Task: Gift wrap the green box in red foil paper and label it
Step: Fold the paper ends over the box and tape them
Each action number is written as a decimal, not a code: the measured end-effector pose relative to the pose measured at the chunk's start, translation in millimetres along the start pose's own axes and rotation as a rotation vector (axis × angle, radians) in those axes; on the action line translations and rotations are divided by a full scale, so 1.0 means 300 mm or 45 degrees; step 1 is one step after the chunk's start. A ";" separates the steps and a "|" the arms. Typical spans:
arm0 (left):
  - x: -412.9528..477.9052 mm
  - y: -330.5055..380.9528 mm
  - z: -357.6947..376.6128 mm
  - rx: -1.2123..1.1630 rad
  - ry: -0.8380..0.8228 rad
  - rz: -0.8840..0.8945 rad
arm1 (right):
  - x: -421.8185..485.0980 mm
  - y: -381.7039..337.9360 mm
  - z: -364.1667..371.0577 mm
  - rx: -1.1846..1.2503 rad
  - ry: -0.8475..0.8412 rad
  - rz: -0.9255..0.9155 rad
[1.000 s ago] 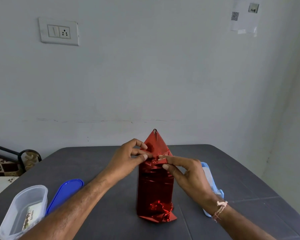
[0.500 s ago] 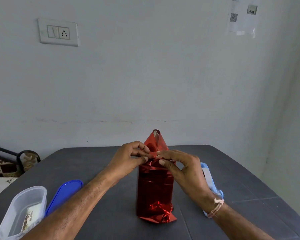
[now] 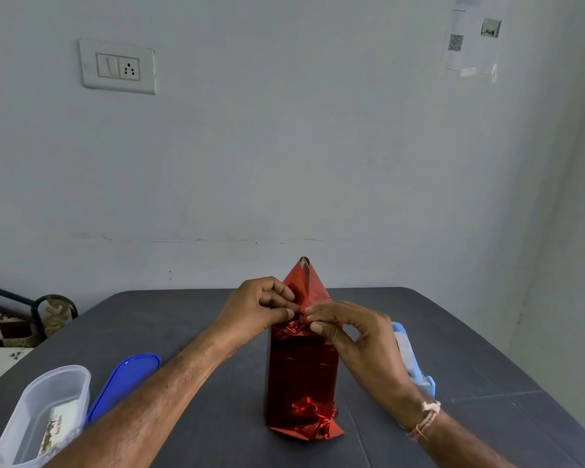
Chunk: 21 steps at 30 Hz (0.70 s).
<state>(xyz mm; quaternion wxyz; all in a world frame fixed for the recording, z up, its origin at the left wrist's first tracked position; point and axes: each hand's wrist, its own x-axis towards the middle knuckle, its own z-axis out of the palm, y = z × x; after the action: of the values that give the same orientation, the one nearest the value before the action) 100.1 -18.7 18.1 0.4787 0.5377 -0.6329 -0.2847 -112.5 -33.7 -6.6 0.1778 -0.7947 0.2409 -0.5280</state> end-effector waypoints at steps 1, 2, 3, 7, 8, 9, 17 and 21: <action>0.003 -0.001 -0.001 -0.010 -0.011 -0.004 | -0.003 0.002 -0.001 0.003 0.007 0.003; 0.006 -0.002 -0.003 -0.024 -0.026 -0.010 | -0.006 0.003 -0.005 0.012 0.020 0.018; 0.009 -0.004 -0.005 -0.034 -0.041 -0.014 | -0.007 0.002 -0.011 0.025 0.037 0.048; 0.016 -0.007 -0.007 -0.042 -0.067 -0.013 | -0.005 -0.021 -0.025 0.087 0.072 0.152; 0.015 -0.008 -0.004 -0.049 -0.058 -0.012 | -0.002 -0.026 -0.028 0.117 0.086 0.160; 0.014 -0.010 -0.001 -0.052 -0.042 -0.006 | 0.002 -0.025 -0.031 0.159 0.100 0.171; 0.001 -0.035 0.037 0.106 0.155 0.149 | -0.012 0.044 -0.057 0.025 -0.010 0.387; 0.007 -0.053 0.045 0.173 0.164 0.151 | -0.031 0.052 -0.064 -0.152 -0.119 0.357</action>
<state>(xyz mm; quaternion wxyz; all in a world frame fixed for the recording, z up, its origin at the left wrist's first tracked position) 94.5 -26.7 -0.3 0.4968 0.5476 -0.6495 -0.1772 -136.4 -41.5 -14.8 0.2133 -0.7861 0.3719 -0.4453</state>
